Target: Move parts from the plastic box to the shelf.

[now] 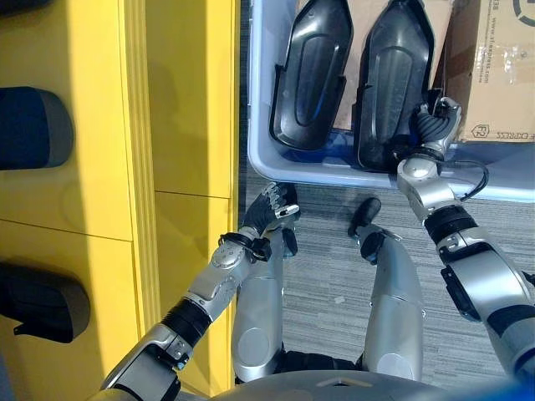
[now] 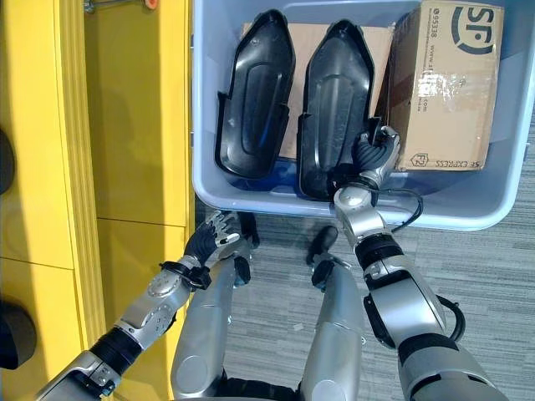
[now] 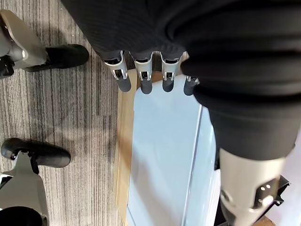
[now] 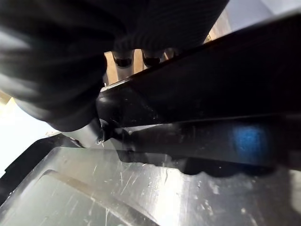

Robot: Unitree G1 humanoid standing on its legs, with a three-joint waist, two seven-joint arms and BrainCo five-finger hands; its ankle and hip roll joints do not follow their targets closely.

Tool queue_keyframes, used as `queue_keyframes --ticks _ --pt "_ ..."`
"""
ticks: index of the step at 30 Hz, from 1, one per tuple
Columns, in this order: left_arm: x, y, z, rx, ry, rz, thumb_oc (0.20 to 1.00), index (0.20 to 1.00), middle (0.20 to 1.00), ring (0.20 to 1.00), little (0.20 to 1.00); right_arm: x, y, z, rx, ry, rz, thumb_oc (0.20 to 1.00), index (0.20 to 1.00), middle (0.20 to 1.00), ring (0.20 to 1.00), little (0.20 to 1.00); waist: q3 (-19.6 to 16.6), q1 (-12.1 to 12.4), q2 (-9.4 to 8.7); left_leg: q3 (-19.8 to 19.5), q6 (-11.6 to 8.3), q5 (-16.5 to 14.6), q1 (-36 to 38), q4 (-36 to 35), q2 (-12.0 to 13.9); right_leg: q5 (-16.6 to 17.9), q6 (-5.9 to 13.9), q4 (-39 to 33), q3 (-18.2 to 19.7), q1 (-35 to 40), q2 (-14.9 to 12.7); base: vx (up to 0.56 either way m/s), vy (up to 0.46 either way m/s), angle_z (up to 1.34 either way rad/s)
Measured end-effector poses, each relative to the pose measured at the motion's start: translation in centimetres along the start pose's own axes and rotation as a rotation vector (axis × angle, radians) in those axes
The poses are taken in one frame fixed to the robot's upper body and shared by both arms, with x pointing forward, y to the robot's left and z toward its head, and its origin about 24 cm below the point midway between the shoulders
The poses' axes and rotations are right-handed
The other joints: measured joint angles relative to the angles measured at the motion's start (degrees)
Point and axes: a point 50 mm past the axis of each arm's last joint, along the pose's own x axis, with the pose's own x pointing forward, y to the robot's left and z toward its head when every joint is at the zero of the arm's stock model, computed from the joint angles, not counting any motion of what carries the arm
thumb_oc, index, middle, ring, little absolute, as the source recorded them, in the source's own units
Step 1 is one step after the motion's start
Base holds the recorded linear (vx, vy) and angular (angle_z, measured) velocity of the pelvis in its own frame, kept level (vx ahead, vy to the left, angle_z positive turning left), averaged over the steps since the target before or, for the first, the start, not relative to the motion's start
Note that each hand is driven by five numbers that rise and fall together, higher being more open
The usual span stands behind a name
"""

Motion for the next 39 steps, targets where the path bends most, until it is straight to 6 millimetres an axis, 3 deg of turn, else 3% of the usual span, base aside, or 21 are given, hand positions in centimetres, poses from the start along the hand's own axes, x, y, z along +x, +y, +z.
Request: queue_keyframes --ticks 16,24,26,31,35,39 --pt "-0.2 0.1 -0.1 0.000 -0.005 0.005 1.000 1.000 1.000 1.000 1.000 -0.8 -0.2 -0.4 0.048 -0.043 -0.040 0.200 0.200 0.200 0.200 0.200 0.0 0.4 0.06 0.1 -0.05 0.0 1.2 -0.3 0.0 0.0 -0.03 -0.4 0.0 1.1 0.2 0.00 0.004 0.00" --pt "-1.6 1.3 -2.1 0.009 0.045 0.084 1.000 1.000 1.000 1.000 1.000 -3.8 -0.5 1.0 0.120 -0.238 -0.014 0.200 0.200 0.200 0.200 0.200 0.0 -1.4 0.02 1.0 0.20 -0.6 7.1 -0.7 0.1 0.3 0.36 -1.4 0.8 6.7 0.3 0.00 0.056 -0.04" --pt "-2.4 1.7 -2.9 -0.008 0.065 0.107 1.000 1.000 1.000 1.000 1.000 -4.0 -0.7 1.5 0.119 -0.279 -0.006 0.200 0.200 0.200 0.200 0.200 -0.1 -2.2 -0.13 1.6 -0.11 -1.0 9.7 -2.0 0.1 0.3 1.23 -2.6 1.2 8.9 0.5 0.02 0.085 -0.12" --pt "-2.7 2.1 -3.1 -0.016 0.069 0.128 1.000 1.000 1.000 1.000 1.000 -3.7 -3.2 3.8 0.205 -0.375 -0.067 0.200 0.200 0.200 0.200 0.200 -0.1 -2.5 -0.20 3.0 0.37 -0.4 12.1 -3.7 0.3 2.3 1.17 -5.1 2.2 10.7 1.6 -0.04 0.052 -0.14" --pt "-3.4 2.9 -3.4 -0.030 0.075 0.164 1.000 1.000 1.000 1.000 1.000 -3.9 -4.0 1.8 0.165 -0.314 -0.083 0.200 0.200 0.200 0.200 0.200 -0.1 -3.1 -0.23 3.8 0.15 0.3 18.3 -7.1 0.2 2.7 1.66 -7.7 2.3 16.1 2.3 0.00 0.046 -0.08" --pt "-3.7 3.0 -3.7 -0.035 0.082 0.171 1.000 1.000 1.000 1.000 1.000 -4.0 -3.9 1.4 0.154 -0.305 -0.055 0.200 0.200 0.200 0.200 0.200 -0.1 -3.7 -0.21 4.2 -0.28 1.0 22.8 -9.6 -0.1 2.9 1.98 -9.2 2.3 20.0 2.8 0.02 0.038 -0.04"
